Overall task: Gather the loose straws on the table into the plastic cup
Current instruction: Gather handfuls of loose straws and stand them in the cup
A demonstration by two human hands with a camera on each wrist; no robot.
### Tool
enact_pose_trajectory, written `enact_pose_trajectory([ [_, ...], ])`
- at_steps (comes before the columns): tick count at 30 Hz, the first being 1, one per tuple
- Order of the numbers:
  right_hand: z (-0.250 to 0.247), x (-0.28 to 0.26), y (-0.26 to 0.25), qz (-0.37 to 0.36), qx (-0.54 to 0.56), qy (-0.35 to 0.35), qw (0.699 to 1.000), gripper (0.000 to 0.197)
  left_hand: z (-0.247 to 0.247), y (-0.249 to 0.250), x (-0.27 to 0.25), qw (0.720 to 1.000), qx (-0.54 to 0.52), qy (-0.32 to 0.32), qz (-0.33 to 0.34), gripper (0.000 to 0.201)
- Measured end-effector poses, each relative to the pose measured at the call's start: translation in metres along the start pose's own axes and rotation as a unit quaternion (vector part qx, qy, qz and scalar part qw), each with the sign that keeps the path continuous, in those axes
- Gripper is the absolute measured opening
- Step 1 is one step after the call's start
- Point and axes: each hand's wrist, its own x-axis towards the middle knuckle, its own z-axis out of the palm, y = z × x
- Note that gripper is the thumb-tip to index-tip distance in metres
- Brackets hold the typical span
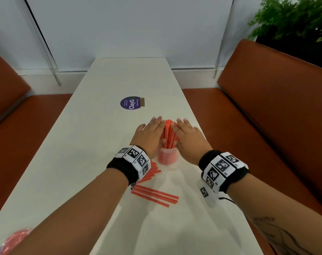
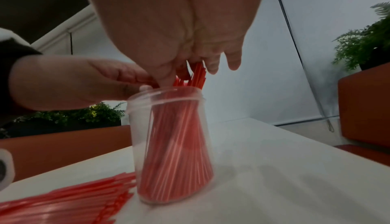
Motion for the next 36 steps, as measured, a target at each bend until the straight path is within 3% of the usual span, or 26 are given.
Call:
enact_pose_trajectory([
  [4,-0.018,-0.008,-0.011,0.018,0.026,0.047,0.998,0.060,-0.020,-0.010,-0.017,0.997,-0.051,0.020,-0.055,0.067],
  [7,-0.025,-0.020,-0.029,0.001,0.042,0.065,0.997,0.036,-0.030,-0.028,-0.039,0.995,-0.041,-0.013,-0.095,0.054],
  [9,-0.018,-0.030,-0.045,-0.009,0.064,-0.006,0.998,0.026,-0.029,-0.042,-0.056,0.985,-0.045,-0.078,-0.145,0.050],
  [12,0.008,-0.045,-0.066,-0.021,0.065,-0.158,0.985,0.032,-0.016,-0.058,-0.082,0.963,-0.042,-0.172,-0.203,0.049],
  [18,0.053,-0.043,-0.090,-0.003,0.014,-0.242,0.970,0.050,0.004,-0.075,-0.113,0.946,-0.042,-0.215,-0.241,0.011],
  [23,0.062,-0.038,-0.100,-0.025,-0.024,-0.280,0.959,0.028,0.009,-0.086,-0.126,0.934,-0.040,-0.217,-0.282,0.045],
  [30,0.061,-0.044,-0.106,-0.035,-0.074,-0.267,0.960,0.025,0.013,-0.083,-0.109,0.951,-0.039,-0.160,-0.263,0.050],
  [36,0.064,-0.046,-0.106,-0.033,-0.050,-0.261,0.963,0.018,0.019,-0.070,-0.065,0.962,-0.015,-0.181,-0.202,0.053],
])
